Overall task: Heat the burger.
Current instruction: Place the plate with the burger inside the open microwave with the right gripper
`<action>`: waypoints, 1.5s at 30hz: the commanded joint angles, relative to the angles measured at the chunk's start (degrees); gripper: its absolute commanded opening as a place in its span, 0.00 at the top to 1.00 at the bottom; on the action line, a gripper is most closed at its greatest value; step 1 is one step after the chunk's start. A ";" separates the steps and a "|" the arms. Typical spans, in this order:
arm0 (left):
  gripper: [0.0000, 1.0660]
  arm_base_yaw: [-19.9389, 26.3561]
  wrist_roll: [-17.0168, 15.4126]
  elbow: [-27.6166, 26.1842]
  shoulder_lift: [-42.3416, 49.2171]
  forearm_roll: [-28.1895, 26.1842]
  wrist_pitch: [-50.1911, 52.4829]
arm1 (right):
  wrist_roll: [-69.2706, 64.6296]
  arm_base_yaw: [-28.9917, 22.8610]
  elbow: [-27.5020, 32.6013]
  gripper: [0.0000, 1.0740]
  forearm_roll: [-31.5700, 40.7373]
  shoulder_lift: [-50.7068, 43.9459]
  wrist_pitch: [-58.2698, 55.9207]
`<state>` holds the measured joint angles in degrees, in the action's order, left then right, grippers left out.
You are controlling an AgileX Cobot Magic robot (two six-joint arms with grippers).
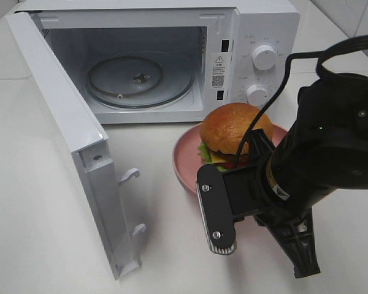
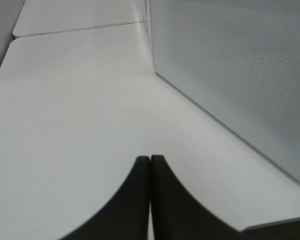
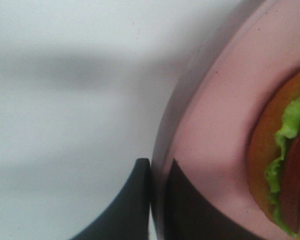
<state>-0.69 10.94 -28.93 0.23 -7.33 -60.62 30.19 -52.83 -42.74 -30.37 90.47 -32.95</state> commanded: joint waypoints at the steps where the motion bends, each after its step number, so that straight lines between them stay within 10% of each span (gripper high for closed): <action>1: 1.00 0.00 0.06 0.00 1.15 -0.23 0.74 | 3.61 -0.11 -0.11 1.00 -4.41 -0.80 4.01; 27: 1.00 0.00 0.06 0.00 1.15 -0.23 0.74 | 18.62 5.33 -2.58 1.00 -6.70 1.09 15.53; 45: 1.00 0.00 0.06 0.00 1.15 -0.23 0.74 | 34.66 6.25 -12.38 1.00 5.10 7.45 15.99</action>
<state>-0.69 10.94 -28.93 0.23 -7.33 -60.62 63.88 -46.81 -54.03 -25.04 98.20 -19.25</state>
